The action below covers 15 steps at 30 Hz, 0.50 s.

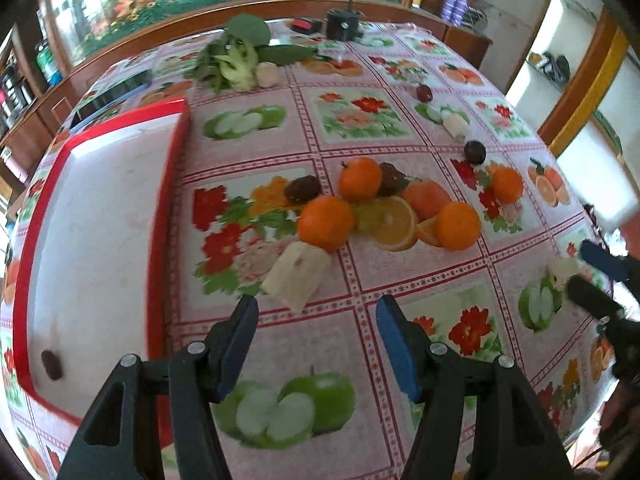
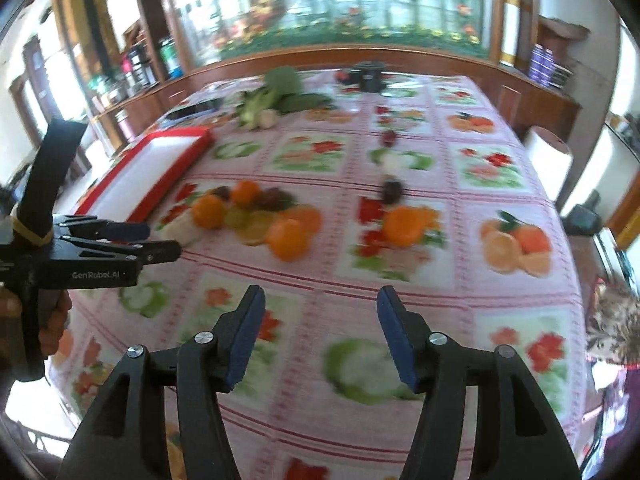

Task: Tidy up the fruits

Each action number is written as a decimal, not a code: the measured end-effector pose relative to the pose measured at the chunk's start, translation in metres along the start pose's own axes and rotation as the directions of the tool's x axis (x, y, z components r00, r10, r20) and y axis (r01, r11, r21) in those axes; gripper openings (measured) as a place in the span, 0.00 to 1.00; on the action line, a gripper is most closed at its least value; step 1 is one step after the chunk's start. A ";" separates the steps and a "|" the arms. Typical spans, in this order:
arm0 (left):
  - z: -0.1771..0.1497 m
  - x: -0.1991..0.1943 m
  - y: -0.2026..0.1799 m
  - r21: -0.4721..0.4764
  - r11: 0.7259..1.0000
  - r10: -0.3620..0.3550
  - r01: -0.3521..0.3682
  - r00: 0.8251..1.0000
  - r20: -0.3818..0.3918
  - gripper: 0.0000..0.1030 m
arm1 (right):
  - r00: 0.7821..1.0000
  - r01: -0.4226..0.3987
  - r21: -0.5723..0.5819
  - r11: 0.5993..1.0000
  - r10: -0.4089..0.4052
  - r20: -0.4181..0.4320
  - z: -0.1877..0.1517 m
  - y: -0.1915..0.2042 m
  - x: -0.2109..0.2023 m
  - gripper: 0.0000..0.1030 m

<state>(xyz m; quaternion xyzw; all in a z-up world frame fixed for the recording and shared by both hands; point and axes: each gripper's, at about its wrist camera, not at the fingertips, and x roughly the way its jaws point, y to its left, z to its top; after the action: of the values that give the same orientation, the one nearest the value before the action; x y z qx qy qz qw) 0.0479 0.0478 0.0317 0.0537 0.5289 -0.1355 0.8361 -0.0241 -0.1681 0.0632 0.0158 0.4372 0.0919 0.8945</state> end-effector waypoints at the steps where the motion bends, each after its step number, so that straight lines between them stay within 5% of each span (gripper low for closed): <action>1: 0.002 0.004 -0.001 0.003 1.000 0.005 -0.005 1.000 -0.006 0.63 | 1.000 0.006 0.014 1.000 -0.006 0.001 -0.002 -0.007 -0.002 0.60; 15: 0.001 0.023 -0.004 0.020 1.000 0.017 -0.016 0.999 -0.029 0.62 | 0.994 0.002 0.127 0.992 0.012 -0.112 -0.027 -0.054 0.021 0.61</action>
<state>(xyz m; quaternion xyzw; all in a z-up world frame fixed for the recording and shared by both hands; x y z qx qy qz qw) 0.0569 0.0394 0.0120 0.0685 0.5391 -0.1331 0.8288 -0.0239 -0.2191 0.0242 0.0688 0.4921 0.0669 0.8652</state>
